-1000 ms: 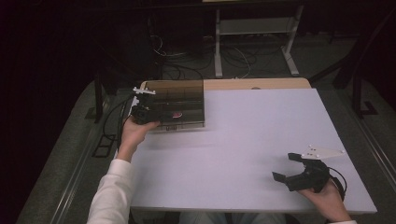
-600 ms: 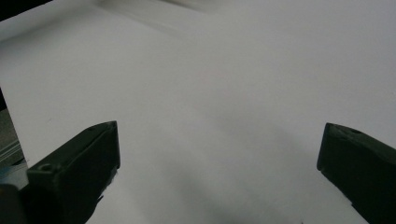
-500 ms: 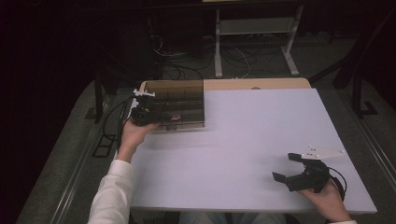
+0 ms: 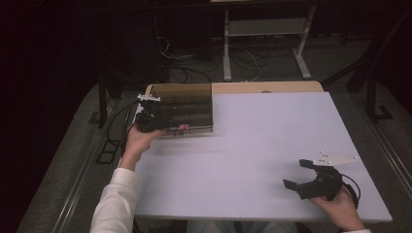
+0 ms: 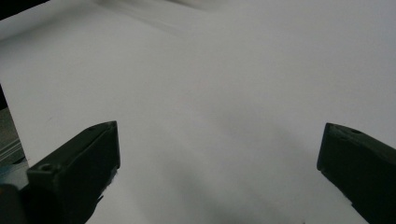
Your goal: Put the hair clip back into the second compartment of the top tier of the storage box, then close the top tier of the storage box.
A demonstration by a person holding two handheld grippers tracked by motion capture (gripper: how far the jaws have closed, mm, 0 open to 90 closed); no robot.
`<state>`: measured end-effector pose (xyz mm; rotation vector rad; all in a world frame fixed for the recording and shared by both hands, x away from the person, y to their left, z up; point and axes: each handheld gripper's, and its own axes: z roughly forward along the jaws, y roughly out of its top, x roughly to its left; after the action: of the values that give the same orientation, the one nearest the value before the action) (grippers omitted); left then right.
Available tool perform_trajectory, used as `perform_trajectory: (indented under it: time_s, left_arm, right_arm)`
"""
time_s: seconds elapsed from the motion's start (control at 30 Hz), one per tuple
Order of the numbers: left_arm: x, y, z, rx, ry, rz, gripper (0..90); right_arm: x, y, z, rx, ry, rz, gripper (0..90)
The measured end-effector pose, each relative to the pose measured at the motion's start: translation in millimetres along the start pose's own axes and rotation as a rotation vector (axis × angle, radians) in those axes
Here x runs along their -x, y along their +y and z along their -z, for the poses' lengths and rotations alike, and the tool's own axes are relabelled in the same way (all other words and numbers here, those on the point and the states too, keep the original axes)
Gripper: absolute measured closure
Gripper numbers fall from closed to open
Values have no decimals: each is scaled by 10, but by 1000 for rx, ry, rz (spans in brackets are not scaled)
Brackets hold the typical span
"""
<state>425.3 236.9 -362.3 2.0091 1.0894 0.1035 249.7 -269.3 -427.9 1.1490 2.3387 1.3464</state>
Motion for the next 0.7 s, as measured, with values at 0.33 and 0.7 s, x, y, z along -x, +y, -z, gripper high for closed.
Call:
perform_trajectory:
  time_s: [0.33, 0.7]
  left_arm:
    - [135, 17, 39, 20, -20, -48, 383]
    - [297, 24, 129, 69, -30, -92, 307]
  right_arm:
    - [-7, -1, -1, 0, 1, -1, 0]
    - [-5, 2, 5, 4, 0, -1, 0]
